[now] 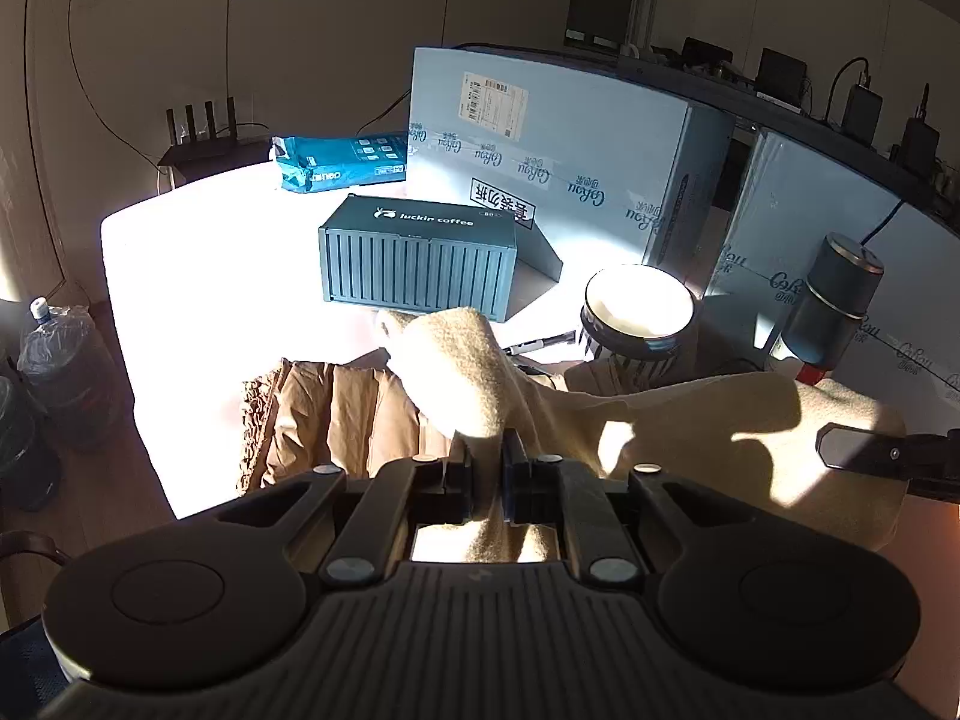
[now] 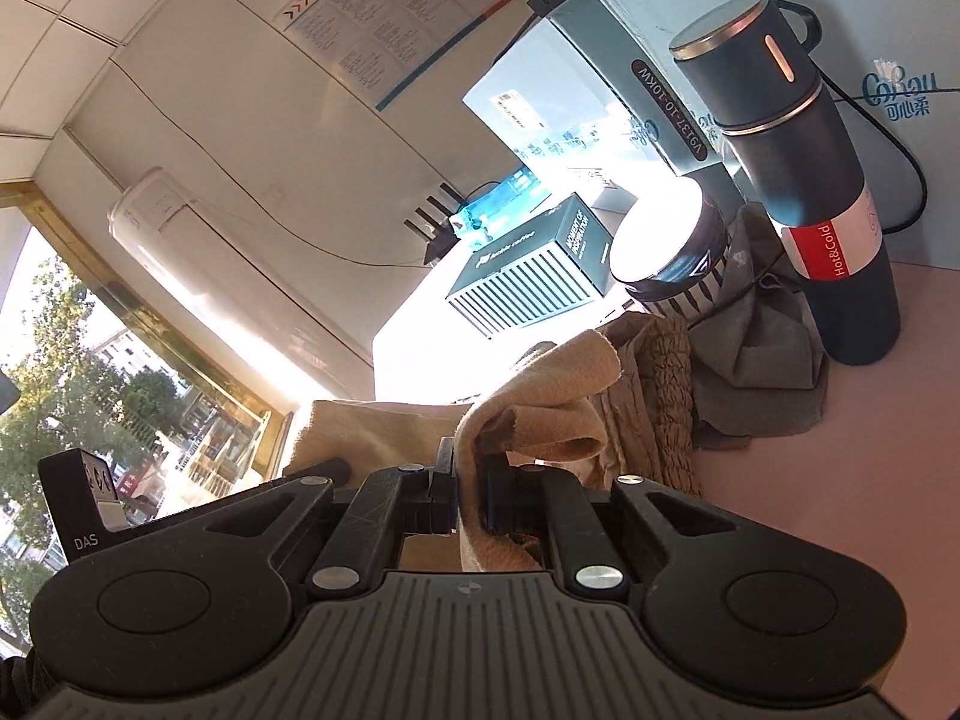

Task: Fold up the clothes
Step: 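Carry the bundle with both grippers toward the brown quilted jacket, then lower the bundle onto the brown jacket and open both grippers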

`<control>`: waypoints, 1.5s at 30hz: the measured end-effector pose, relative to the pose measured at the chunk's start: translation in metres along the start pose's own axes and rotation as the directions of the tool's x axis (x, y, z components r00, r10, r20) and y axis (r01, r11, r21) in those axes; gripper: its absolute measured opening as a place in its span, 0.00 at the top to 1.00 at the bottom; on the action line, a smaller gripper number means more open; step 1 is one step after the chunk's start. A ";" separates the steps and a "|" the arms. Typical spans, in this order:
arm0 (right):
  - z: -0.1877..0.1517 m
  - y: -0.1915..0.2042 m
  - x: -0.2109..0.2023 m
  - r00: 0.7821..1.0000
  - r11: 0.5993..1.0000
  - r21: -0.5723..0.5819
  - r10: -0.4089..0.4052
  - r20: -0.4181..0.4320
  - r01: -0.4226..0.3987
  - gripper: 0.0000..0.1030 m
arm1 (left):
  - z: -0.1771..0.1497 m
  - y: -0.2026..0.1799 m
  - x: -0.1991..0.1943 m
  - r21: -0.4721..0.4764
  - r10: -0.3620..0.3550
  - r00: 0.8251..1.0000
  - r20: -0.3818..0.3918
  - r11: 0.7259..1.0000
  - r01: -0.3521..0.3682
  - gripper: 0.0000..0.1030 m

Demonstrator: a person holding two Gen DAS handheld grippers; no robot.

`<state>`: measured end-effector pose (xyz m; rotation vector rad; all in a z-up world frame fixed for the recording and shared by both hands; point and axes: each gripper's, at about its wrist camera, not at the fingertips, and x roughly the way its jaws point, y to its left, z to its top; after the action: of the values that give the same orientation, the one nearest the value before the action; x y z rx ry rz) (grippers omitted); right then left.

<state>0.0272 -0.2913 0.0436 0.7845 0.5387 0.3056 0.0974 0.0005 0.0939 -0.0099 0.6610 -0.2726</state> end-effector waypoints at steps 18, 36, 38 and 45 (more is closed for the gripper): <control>0.006 -0.011 0.121 0.957 0.960 -0.177 -0.243 -0.156 0.215 0.63 | -0.030 0.059 0.068 -0.004 0.283 0.944 -0.169 0.958 -0.288 0.63; -0.008 0.019 0.071 0.959 0.934 -0.257 -0.274 -0.075 0.247 0.21 | -0.037 0.050 0.025 -0.024 0.327 0.933 -0.151 0.942 -0.334 0.24; -0.014 0.021 0.066 0.960 0.937 -0.259 -0.265 -0.086 0.236 0.18 | -0.038 0.043 0.023 -0.014 0.321 0.934 -0.156 0.945 -0.327 0.24; -0.038 0.029 0.042 0.968 0.947 -0.243 -0.237 -0.085 0.210 0.16 | -0.047 0.020 0.011 -0.011 0.305 0.934 -0.187 0.950 -0.312 0.22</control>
<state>0.0384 -0.2309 0.0284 0.4755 0.6795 0.1983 0.0825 0.0207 0.0485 0.0807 0.8395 0.0452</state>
